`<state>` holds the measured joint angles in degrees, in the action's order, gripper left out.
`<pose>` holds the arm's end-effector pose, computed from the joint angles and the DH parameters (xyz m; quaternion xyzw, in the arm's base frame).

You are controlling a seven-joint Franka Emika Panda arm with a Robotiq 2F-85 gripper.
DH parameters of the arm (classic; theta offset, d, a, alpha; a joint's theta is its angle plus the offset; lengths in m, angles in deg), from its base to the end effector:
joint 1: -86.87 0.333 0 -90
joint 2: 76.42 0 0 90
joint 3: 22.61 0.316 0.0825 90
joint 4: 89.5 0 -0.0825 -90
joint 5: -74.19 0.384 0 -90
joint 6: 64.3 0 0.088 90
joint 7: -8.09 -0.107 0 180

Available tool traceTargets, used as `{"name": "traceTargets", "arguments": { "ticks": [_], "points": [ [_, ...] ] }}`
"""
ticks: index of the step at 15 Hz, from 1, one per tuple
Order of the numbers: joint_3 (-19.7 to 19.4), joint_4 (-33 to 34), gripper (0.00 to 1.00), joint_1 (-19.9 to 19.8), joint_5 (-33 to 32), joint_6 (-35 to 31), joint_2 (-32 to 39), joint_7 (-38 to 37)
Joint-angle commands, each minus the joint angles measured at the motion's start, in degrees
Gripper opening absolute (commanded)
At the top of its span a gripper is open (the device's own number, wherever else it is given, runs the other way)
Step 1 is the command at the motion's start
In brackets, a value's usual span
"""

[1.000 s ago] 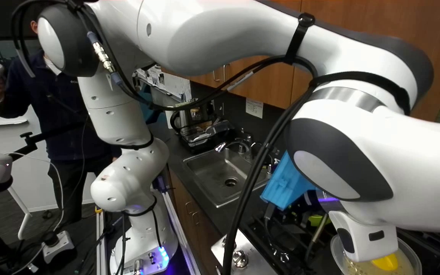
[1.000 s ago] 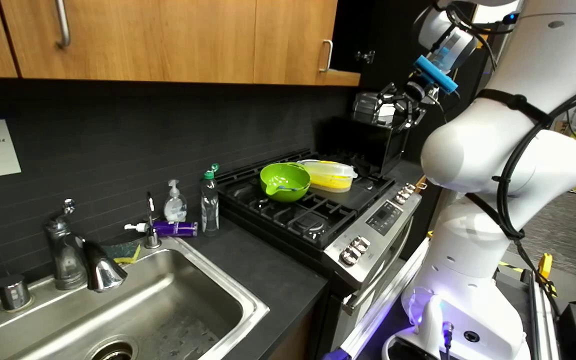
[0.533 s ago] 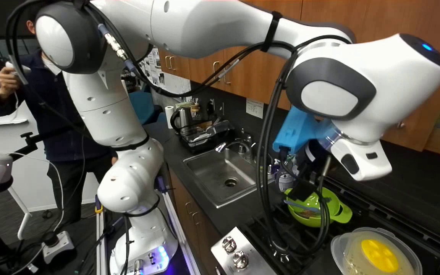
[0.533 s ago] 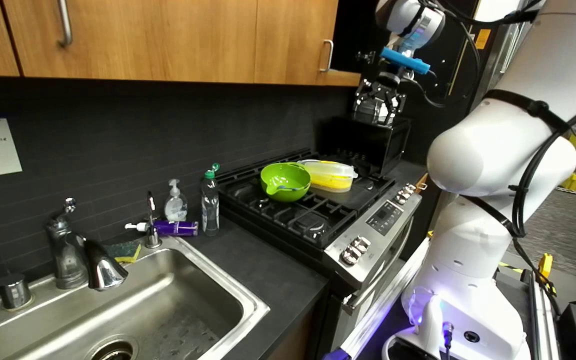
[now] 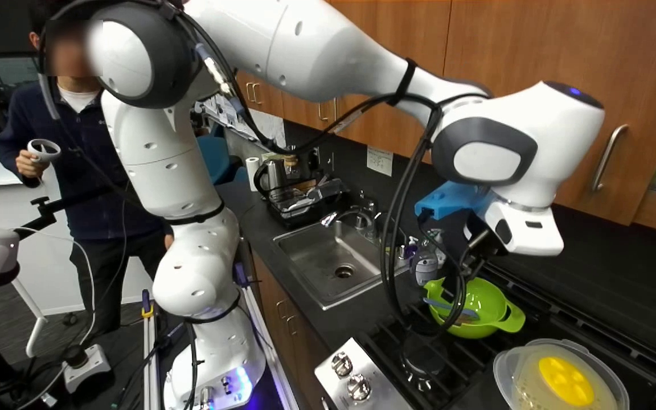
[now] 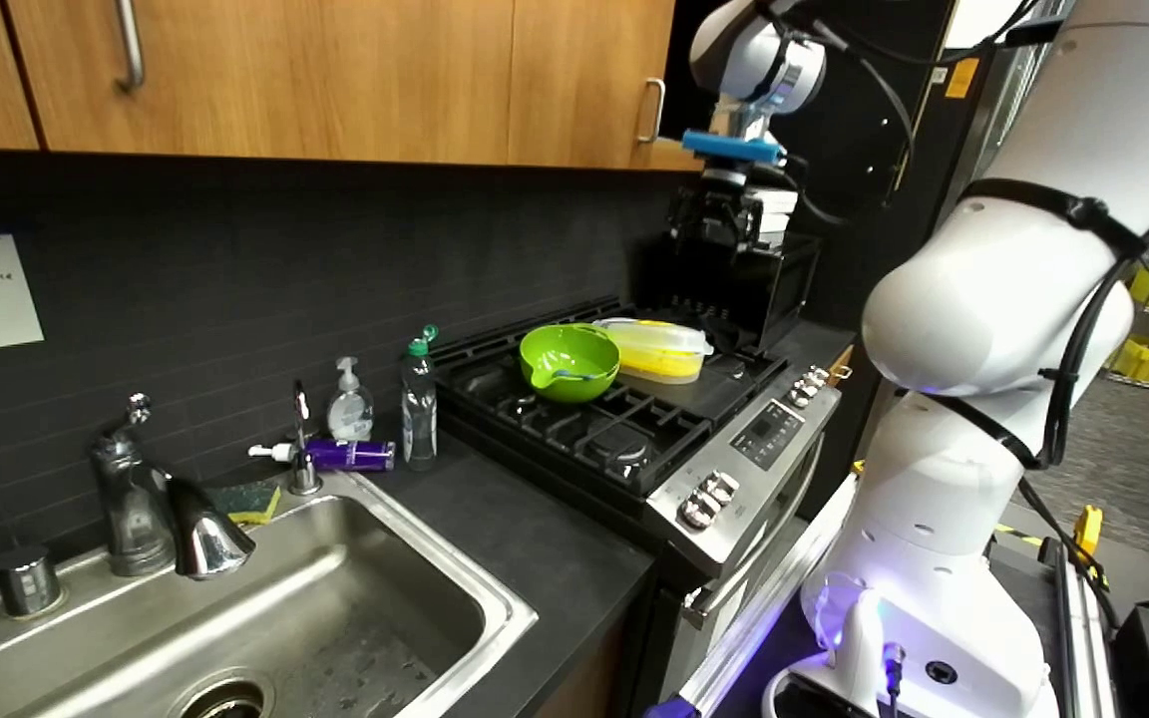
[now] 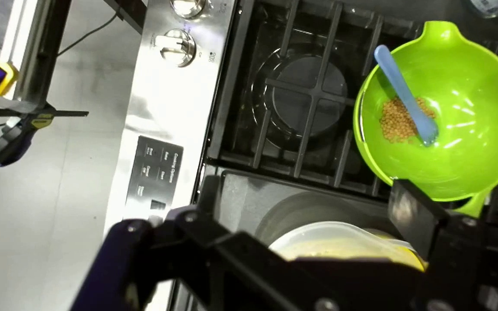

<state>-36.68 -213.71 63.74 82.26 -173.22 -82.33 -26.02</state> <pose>0.4008 -0.2936 0.4258 -0.7915 0.6006 0.0814 0.0790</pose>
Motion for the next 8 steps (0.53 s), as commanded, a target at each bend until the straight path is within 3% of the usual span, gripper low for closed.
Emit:
{"name": "traceTargets", "arguments": {
  "ticks": [1, 8],
  "points": [
    [-1.30, 0.89, 1.00, 1.99, 1.99, -0.72, 7.60, -3.85],
    [-3.04, 1.36, 1.00, 2.74, 8.26, -0.75, 14.88, -4.39]
  ]
}}
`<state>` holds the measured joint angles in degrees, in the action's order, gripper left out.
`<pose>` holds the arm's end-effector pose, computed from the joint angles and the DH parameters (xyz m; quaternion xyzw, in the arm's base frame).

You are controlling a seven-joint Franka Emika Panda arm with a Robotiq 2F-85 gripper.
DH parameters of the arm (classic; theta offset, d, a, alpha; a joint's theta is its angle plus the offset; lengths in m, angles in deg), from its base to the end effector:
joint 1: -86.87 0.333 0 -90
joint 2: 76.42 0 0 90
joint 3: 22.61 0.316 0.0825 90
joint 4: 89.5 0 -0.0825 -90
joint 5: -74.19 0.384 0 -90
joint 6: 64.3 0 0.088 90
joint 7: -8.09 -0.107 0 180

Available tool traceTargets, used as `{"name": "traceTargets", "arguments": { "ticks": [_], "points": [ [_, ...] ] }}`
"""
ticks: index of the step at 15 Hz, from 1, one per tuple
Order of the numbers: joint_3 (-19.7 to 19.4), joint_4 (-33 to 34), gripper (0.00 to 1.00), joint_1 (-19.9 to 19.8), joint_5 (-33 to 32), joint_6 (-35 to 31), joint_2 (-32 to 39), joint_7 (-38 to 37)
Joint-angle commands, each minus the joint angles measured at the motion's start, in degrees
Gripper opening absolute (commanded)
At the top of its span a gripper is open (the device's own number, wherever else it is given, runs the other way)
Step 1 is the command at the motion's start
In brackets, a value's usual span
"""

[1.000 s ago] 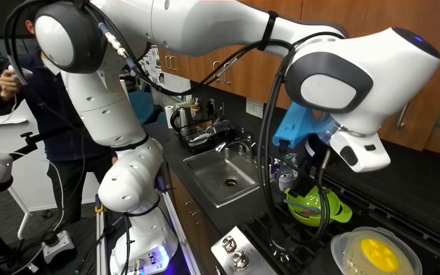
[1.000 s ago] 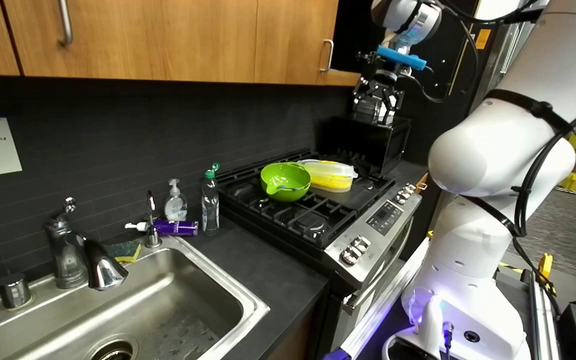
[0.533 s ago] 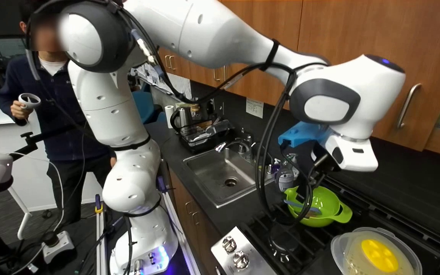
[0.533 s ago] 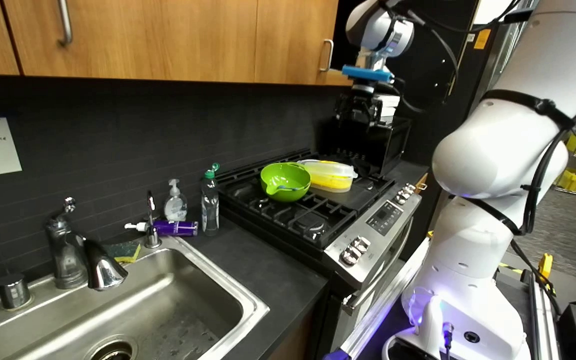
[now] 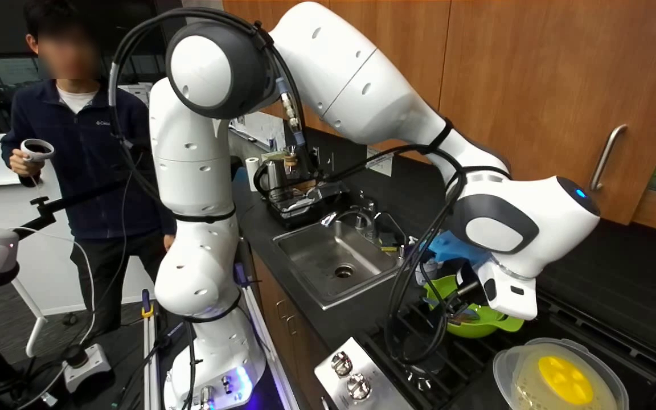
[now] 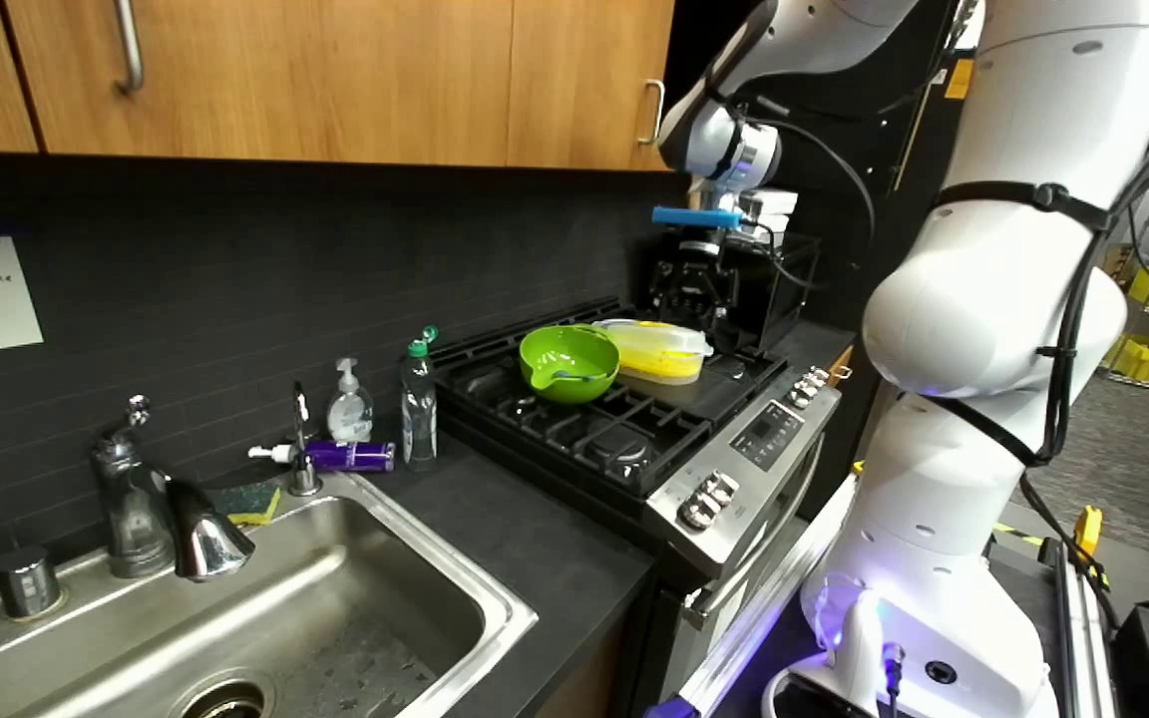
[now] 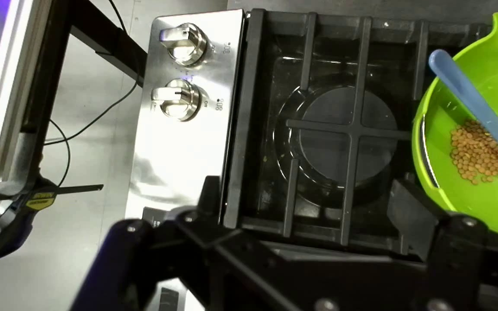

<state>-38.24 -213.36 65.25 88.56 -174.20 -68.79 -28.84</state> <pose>0.4169 -0.2943 0.3143 -0.7396 0.6416 0.1821 0.0905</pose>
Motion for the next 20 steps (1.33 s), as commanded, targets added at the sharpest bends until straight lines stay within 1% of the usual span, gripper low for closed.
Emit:
{"name": "traceTargets", "arguments": {
  "ticks": [1, 3, 6, 8, 11, 15, 20],
  "points": [
    [-1.67, 0.85, 1.00, 1.28, 2.68, -0.25, 1.51, -1.96],
    [-1.92, 0.14, 1.00, 1.37, 4.32, -2.33, 1.44, -2.94],
    [-1.89, -0.43, 1.00, 1.25, 9.17, -6.74, 2.03, -3.90],
    [-2.03, -0.81, 1.00, 1.43, 12.12, -9.98, 2.86, -7.48],
    [-2.31, -1.90, 1.00, 1.99, 13.13, -15.01, 4.21, -15.26],
    [-2.57, -3.92, 1.00, 2.42, 13.12, -19.75, 5.16, -24.35],
    [-2.73, -5.20, 1.00, 2.29, 12.54, -21.54, 5.36, -30.76]
  ]
}}
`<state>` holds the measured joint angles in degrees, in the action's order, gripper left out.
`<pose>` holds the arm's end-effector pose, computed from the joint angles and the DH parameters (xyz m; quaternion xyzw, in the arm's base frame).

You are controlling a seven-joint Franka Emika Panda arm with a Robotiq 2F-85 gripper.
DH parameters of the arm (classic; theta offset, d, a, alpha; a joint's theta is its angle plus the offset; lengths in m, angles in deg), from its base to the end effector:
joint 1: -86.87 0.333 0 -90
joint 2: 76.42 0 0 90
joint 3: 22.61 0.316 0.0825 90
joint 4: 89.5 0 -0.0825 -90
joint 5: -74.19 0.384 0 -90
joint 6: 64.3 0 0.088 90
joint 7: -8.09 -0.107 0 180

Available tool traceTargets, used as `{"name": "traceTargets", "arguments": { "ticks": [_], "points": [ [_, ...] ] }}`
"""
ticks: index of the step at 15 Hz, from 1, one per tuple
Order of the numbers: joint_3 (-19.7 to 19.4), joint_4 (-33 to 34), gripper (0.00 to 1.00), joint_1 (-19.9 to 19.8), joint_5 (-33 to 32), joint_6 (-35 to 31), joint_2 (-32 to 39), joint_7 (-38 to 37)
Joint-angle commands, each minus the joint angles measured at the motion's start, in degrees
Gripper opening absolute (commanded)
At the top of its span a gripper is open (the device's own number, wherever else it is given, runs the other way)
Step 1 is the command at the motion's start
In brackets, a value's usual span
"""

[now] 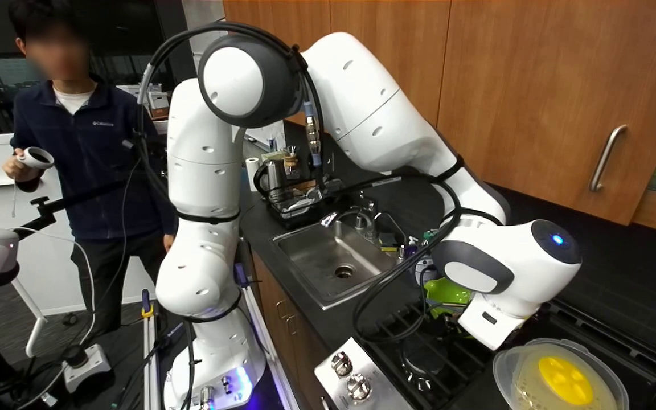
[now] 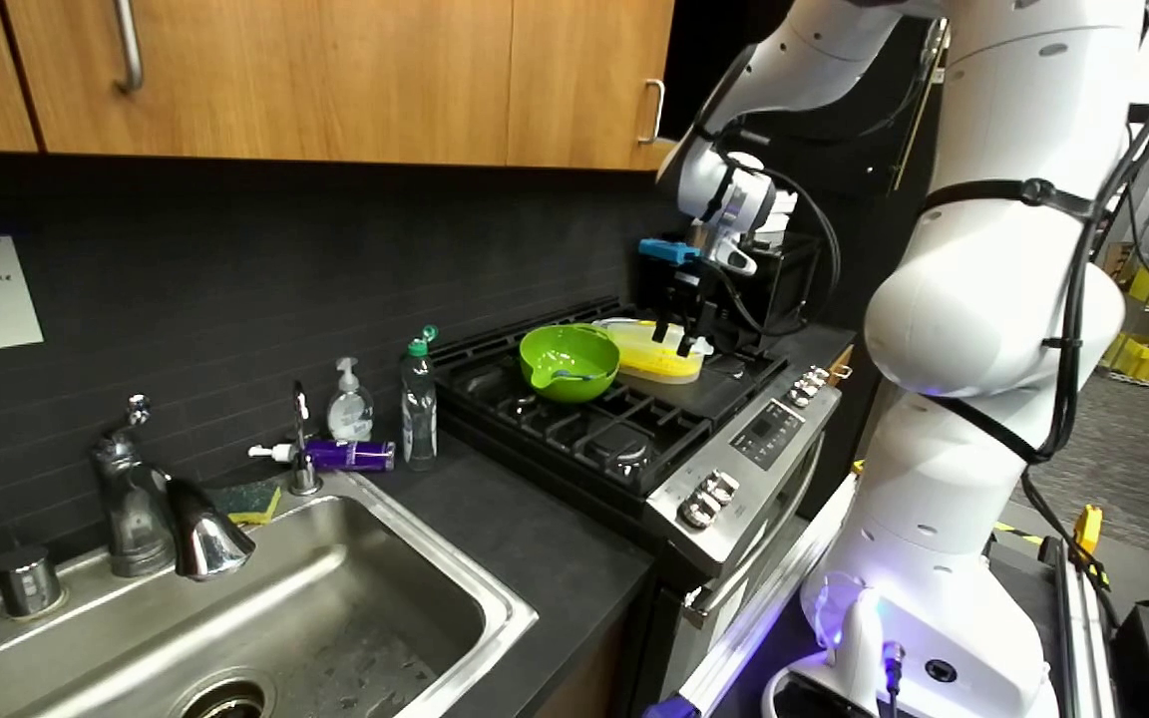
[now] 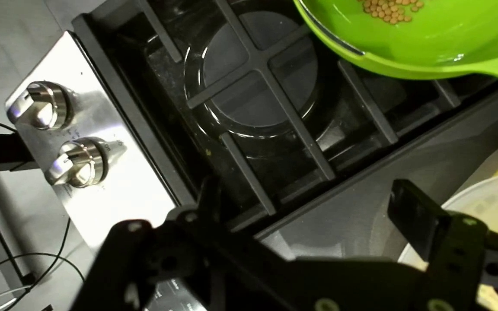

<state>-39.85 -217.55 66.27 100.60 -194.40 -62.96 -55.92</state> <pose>0.4209 -0.3143 0.2560 -0.4885 0.8590 0.1130 0.1033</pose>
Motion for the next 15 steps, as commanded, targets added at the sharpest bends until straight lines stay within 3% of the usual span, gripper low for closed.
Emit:
{"name": "traceTargets", "arguments": {
  "ticks": [1, 5, 7, 8, 13, 15],
  "points": [
    [-1.24, -1.33, 1.00, 1.32, 0.34, -1.83, -0.71, -4.88],
    [-1.56, -2.50, 1.00, 1.81, 0.11, -7.25, -1.82, -10.47],
    [-0.35, -0.72, 1.00, 0.86, 0.11, -4.47, -1.74, -4.25],
    [-1.01, -0.63, 1.00, 0.99, 0.04, -5.66, -0.13, -6.89],
    [0.57, 3.35, 1.00, 1.68, 0.48, -4.50, 1.00, -3.31],
    [1.89, 4.86, 1.00, 2.93, 2.12, -8.96, -0.19, -2.92]
  ]
}}
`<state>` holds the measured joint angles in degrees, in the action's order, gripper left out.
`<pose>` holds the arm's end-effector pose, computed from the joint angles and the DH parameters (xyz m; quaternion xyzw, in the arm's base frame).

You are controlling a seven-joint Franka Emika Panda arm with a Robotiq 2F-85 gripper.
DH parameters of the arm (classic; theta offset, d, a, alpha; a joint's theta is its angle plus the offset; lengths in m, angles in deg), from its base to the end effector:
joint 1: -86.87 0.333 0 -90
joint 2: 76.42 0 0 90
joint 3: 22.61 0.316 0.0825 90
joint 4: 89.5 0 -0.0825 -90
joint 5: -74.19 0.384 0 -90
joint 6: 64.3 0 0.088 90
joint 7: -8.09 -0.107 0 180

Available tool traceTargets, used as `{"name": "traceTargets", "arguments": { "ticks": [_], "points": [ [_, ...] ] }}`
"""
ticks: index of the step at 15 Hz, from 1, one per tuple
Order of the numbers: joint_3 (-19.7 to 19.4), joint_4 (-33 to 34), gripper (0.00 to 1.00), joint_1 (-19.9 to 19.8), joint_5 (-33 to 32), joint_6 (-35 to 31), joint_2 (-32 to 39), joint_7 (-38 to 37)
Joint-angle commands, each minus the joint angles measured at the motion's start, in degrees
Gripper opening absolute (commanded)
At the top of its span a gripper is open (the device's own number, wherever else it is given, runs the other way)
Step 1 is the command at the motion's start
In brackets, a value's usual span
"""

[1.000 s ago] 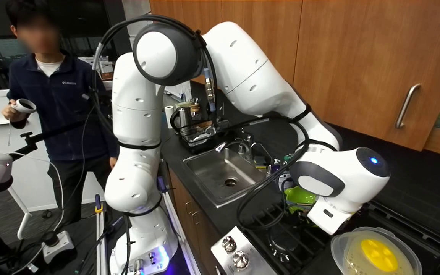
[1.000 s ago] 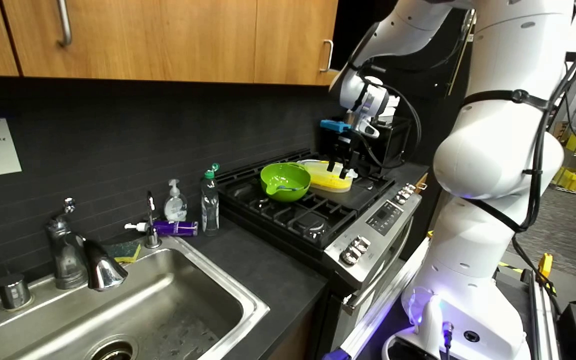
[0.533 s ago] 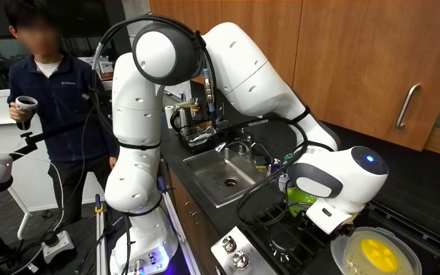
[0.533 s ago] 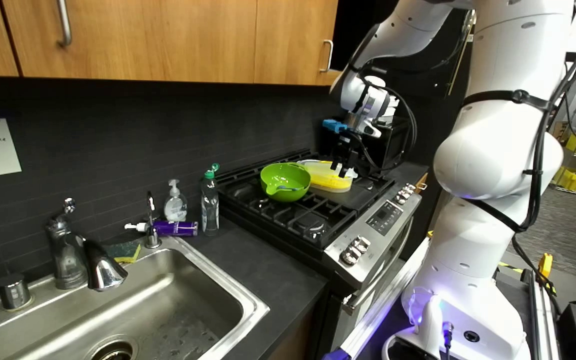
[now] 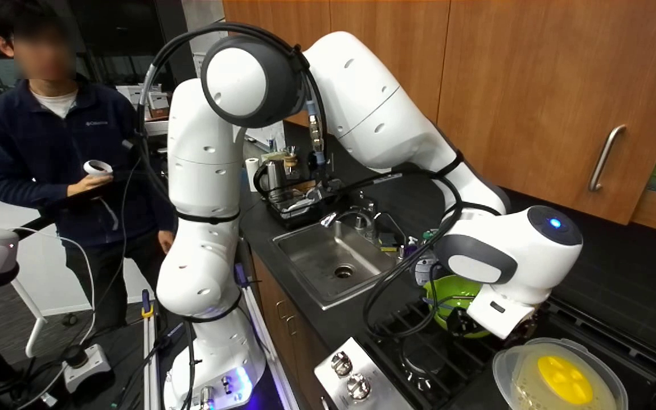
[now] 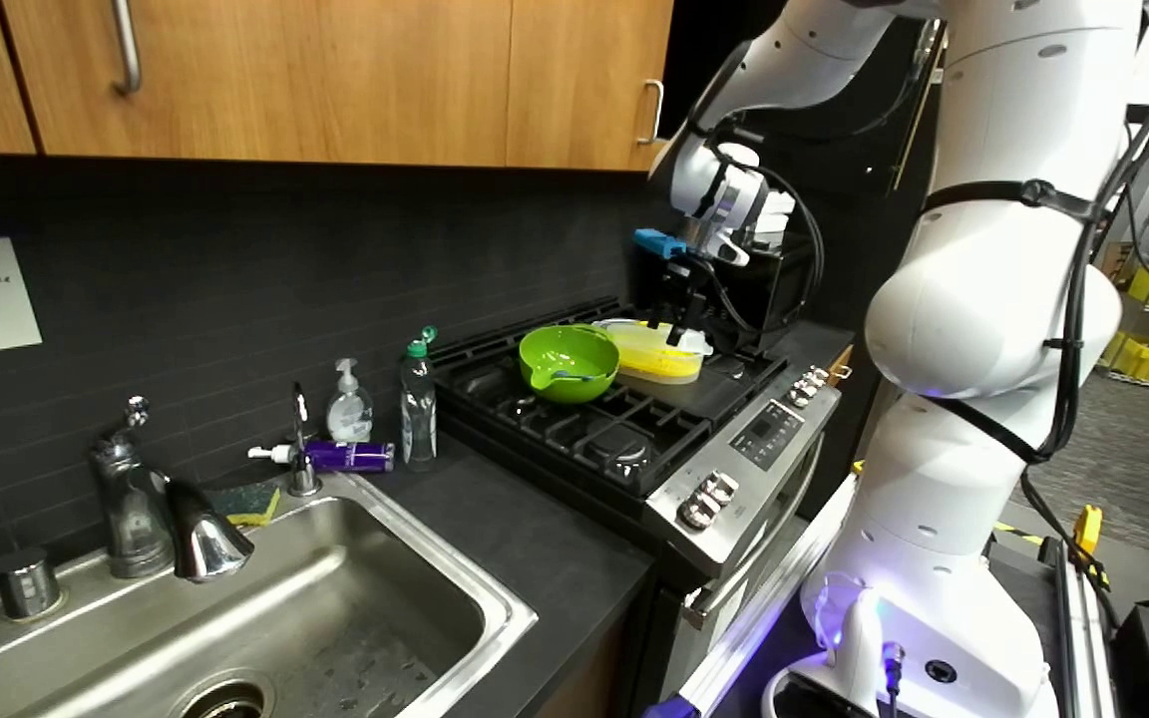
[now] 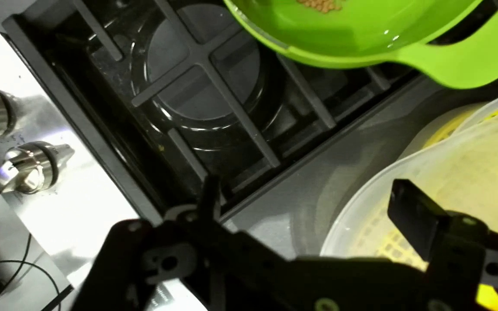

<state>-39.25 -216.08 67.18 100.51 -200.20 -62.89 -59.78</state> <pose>0.4421 -0.3189 0.2718 -0.4703 0.8739 0.0576 0.1088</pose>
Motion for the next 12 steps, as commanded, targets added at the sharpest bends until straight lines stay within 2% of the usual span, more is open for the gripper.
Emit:
{"name": "traceTargets", "arguments": {
  "ticks": [1, 4, 7, 10, 12],
  "points": [
    [1.52, 3.96, 1.00, 2.73, 2.18, -6.92, -0.42, 0.03],
    [2.07, 4.81, 1.00, 3.12, 3.49, -17.51, -0.19, 1.71],
    [2.69, 3.79, 1.00, 1.04, 8.39, -25.24, -0.02, 5.77],
    [4.63, 2.53, 1.00, -2.91, 18.26, -30.86, 0.02, 13.56],
    [5.84, 2.82, 1.00, -5.98, 25.58, -30.61, 0.94, 18.98]
  ]
}}
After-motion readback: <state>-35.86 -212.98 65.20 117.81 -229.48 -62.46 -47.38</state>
